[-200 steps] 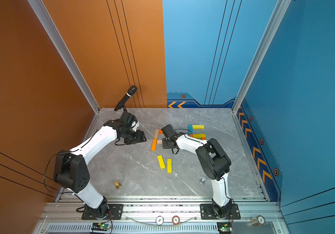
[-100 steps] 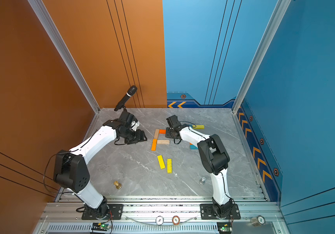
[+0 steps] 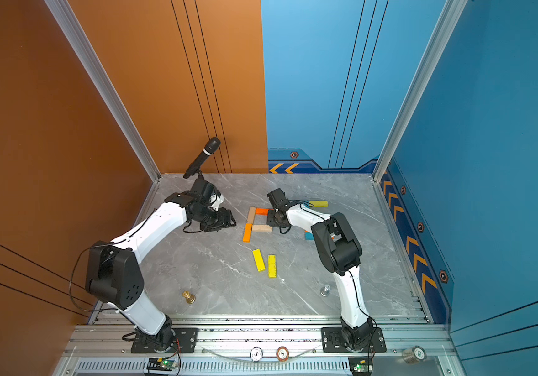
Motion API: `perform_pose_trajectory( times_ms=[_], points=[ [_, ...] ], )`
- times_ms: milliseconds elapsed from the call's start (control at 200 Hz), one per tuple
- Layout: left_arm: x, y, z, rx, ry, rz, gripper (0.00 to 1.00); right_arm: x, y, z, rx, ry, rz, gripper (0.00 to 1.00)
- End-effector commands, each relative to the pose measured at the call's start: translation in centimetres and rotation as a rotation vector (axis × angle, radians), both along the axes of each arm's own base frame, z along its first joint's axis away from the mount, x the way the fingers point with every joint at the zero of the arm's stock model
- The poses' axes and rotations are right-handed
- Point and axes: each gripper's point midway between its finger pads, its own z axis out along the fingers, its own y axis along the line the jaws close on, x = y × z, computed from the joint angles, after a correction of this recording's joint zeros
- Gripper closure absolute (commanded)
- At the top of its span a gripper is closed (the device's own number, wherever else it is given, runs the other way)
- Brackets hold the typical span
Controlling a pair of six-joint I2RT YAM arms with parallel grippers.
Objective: Assemble the number 6 with building blocks
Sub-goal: Adjust the building block at the center of the board.
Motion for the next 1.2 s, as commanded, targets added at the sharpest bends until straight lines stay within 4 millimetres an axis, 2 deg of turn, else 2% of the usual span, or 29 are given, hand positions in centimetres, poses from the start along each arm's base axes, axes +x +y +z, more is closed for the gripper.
perform_pose_trajectory(
  times_ms=[0,516,691,1196],
  points=[
    [-0.2,-0.1,-0.4,-0.022,0.018,-0.004,0.3,0.1,0.0,-0.5,0.003,0.025,-0.013,0.7],
    [-0.3,-0.1,-0.6,-0.025,0.026,0.0,0.3,-0.7,0.0,-1.6,-0.02,0.053,-0.004,0.73],
    [-0.2,-0.1,-0.7,-0.026,0.029,0.001,0.31,-0.8,0.0,-1.4,-0.023,0.051,-0.003,0.77],
    [-0.3,-0.1,-0.8,-0.029,0.035,0.004,0.31,-1.3,0.1,-1.4,-0.028,0.054,0.004,0.78]
  ],
)
